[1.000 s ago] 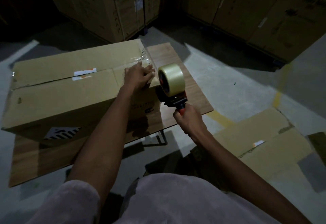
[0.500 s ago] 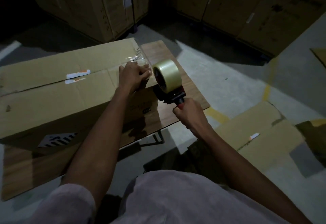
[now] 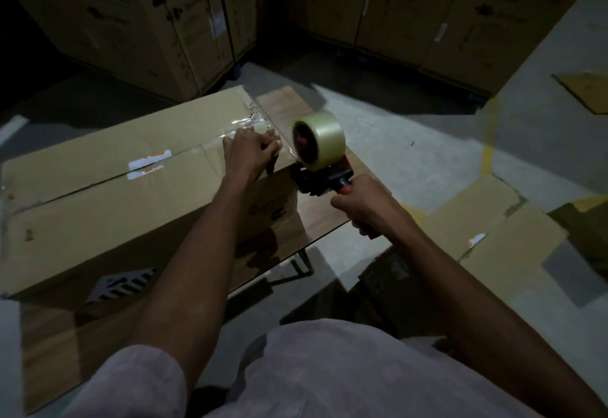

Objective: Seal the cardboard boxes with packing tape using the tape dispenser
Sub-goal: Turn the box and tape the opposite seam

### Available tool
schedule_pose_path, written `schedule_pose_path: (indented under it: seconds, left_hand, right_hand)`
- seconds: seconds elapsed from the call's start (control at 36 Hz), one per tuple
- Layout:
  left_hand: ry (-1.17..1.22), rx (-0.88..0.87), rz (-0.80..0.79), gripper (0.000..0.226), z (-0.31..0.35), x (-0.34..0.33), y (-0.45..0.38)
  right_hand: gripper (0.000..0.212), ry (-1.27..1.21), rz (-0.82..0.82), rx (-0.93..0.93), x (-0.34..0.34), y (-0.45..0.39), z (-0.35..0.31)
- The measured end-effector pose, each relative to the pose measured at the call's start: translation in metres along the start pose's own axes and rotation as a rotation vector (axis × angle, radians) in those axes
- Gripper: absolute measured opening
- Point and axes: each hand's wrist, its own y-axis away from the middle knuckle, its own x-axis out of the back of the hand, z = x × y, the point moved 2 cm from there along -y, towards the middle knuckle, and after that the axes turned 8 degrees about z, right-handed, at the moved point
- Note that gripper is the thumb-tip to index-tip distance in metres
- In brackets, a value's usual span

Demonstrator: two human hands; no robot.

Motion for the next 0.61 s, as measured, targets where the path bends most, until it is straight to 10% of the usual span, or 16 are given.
schedule_pose_path:
  seconds: [0.61]
  left_hand:
    - [0.005, 0.014, -0.002, 0.035, 0.000, 0.006, -0.002]
  right_hand:
    - [0.017, 0.173, 0.195, 0.029, -0.034, 0.012, 0.032]
